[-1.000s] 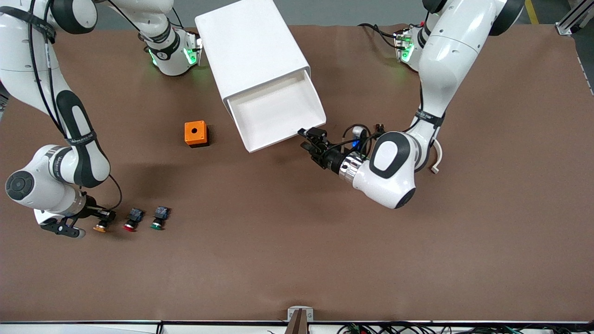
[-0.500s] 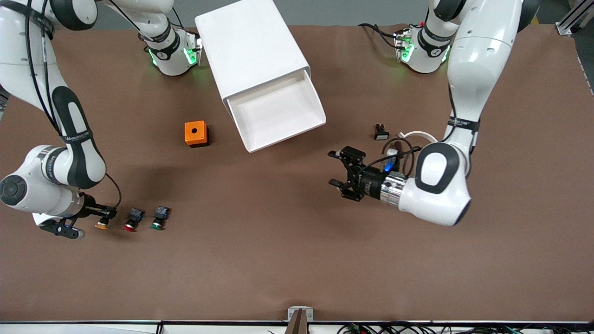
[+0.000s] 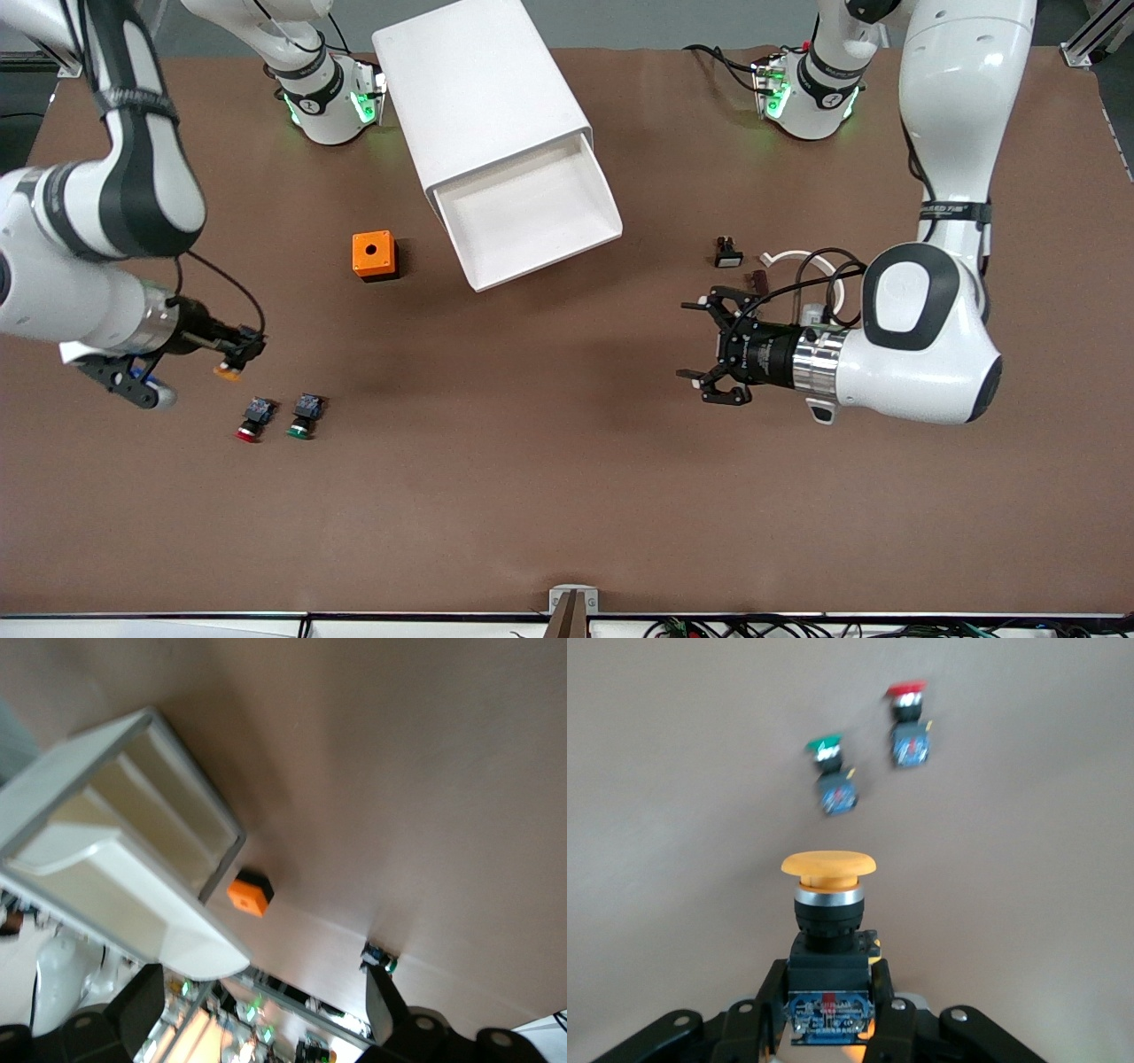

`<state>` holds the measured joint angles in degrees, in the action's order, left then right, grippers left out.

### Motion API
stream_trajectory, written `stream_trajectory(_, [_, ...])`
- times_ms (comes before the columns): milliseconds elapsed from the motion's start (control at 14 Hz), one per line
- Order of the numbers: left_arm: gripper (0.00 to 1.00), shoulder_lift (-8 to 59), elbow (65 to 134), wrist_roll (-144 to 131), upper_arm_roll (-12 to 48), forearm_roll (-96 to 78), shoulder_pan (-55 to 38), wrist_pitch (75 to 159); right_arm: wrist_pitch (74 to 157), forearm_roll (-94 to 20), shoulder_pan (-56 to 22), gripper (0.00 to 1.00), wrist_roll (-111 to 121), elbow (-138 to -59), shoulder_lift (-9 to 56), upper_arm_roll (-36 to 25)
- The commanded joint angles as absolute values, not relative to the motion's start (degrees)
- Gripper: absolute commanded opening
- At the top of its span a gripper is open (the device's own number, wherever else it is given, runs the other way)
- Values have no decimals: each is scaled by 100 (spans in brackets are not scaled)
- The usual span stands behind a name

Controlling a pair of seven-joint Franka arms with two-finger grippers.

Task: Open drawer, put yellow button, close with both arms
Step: 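Release the drawer with the left gripper while the right gripper lifts the button, then carry the yellow button into the open drawer with the right gripper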

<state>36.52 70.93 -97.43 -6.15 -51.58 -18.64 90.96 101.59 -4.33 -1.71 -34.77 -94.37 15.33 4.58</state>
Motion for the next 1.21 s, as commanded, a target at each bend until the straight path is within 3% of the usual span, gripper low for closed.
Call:
stream_trajectory(0, [100, 3270, 7172, -9081, -686, -4555, -1820, 9097, 9950, -518, -893, 0, -4619, -9668, 1047, 413])
stream_trajectory(429, [100, 2901, 7163, -8869, -984, -4212, -1643, 9097, 10019, -510, -2590, 0, -7458, -9650, 844, 413])
stream_trajectory(1143, [100, 2391, 7224, -7086, -896, -1576, -2319, 9079, 10362, -510, -3998, 0, -10071, -9624, 905, 413])
